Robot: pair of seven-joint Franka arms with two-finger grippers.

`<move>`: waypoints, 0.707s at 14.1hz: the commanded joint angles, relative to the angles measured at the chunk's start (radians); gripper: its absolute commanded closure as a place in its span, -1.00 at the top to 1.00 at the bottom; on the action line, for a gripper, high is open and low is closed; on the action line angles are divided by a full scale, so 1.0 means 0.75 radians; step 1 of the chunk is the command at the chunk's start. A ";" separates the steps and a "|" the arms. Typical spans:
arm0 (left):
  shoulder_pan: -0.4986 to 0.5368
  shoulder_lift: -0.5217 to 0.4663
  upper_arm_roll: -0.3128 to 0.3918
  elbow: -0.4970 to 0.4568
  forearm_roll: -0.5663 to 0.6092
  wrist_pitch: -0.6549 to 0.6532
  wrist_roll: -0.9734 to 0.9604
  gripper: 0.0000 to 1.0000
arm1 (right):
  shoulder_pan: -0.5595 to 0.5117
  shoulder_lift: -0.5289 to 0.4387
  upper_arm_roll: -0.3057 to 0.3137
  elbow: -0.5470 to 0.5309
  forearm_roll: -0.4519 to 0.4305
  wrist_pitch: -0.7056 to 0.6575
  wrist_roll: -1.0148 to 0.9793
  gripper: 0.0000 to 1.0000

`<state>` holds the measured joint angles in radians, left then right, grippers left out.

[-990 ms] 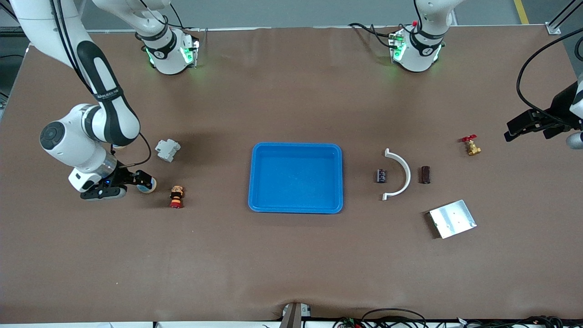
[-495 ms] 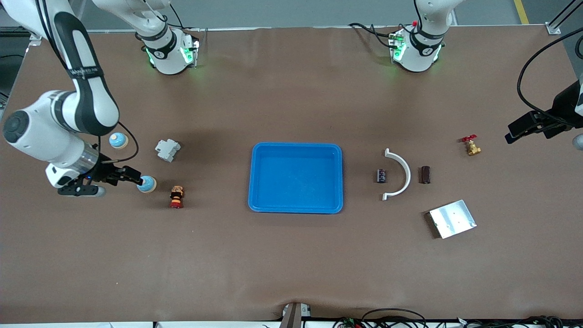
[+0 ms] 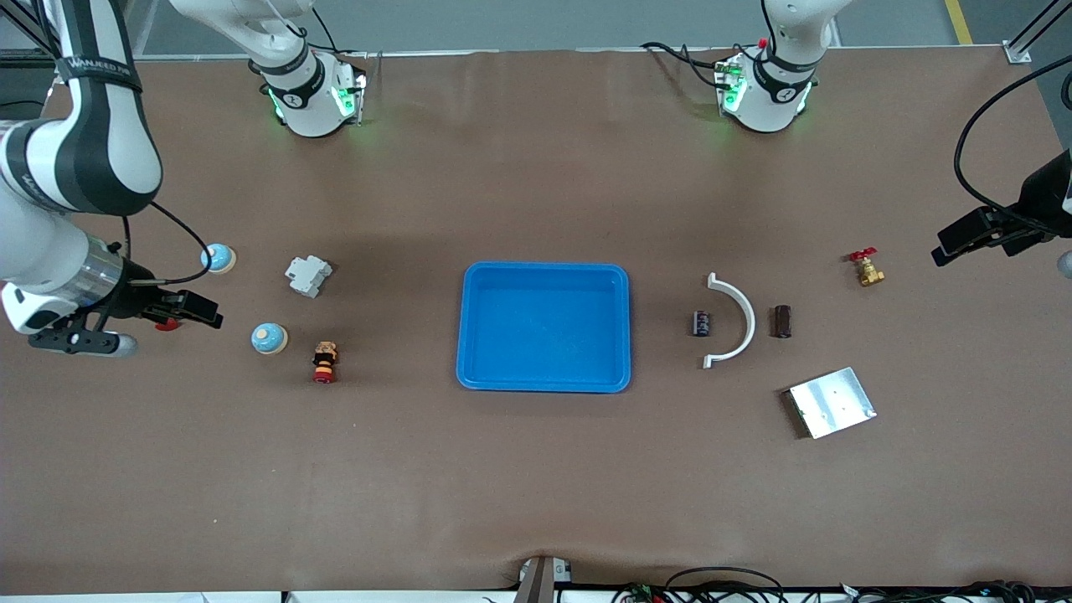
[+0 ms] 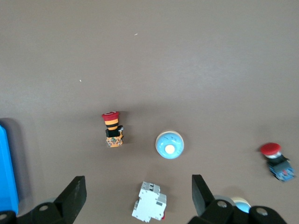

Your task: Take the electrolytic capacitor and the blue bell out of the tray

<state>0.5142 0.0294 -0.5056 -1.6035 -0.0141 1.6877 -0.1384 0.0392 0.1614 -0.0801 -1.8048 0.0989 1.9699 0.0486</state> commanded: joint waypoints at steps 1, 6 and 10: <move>0.008 0.010 -0.007 0.029 -0.016 -0.017 -0.006 1.00 | 0.017 0.008 0.013 0.134 -0.044 -0.157 0.101 1.00; 0.004 0.010 -0.005 0.029 -0.018 -0.017 -0.006 1.00 | 0.025 -0.002 0.013 0.218 -0.150 -0.235 0.103 1.00; -0.007 0.008 -0.003 0.031 -0.020 -0.019 -0.006 1.00 | 0.019 0.000 0.011 0.318 -0.152 -0.385 0.052 1.00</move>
<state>0.5125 0.0296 -0.5064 -1.6021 -0.0141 1.6877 -0.1384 0.0539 0.1612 -0.0730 -1.6132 0.0043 1.7422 0.1027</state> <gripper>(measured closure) 0.000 0.000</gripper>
